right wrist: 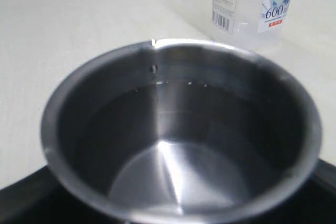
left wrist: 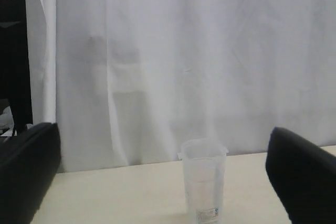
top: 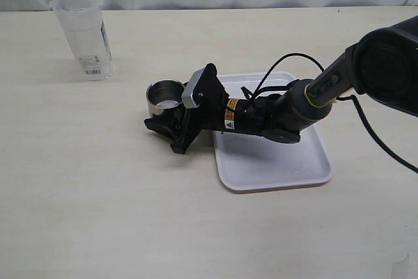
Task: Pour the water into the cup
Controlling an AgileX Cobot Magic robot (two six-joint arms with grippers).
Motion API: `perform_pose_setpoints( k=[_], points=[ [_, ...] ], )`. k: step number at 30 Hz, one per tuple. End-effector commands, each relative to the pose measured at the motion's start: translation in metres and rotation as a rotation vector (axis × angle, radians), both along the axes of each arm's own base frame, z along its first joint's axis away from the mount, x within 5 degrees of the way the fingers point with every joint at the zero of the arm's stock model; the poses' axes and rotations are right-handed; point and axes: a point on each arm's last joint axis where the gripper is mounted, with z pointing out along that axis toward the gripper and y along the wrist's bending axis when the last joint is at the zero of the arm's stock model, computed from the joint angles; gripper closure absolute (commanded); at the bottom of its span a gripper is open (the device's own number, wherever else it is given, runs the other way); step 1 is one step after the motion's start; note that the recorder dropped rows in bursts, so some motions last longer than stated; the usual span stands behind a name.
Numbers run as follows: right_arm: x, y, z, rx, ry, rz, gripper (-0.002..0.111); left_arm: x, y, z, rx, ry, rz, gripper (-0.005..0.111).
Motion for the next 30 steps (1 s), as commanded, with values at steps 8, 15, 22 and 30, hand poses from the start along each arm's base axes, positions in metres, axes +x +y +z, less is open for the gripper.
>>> perform_pose_setpoints(
  k=[8, 15, 22, 30],
  points=[
    [0.001, 0.001, 0.0, 0.003, -0.004, 0.001, 0.104, -0.022, 0.001, -0.02, 0.037, -0.11, 0.0, 0.002],
    [0.001, 0.001, 0.0, 0.003, -0.004, 0.001, 0.104, -0.03, 0.002, -0.032, 0.069, -0.159, 0.021, 0.002],
    [0.001, 0.001, 0.0, 0.003, -0.004, 0.001, 0.104, -0.027, 0.004, -0.058, 0.064, -0.116, 0.052, 0.002],
    [0.001, 0.001, 0.0, 0.003, -0.004, 0.001, 0.104, -0.024, 0.004, -0.07, 0.068, -0.038, 0.051, 0.002]
  ],
)
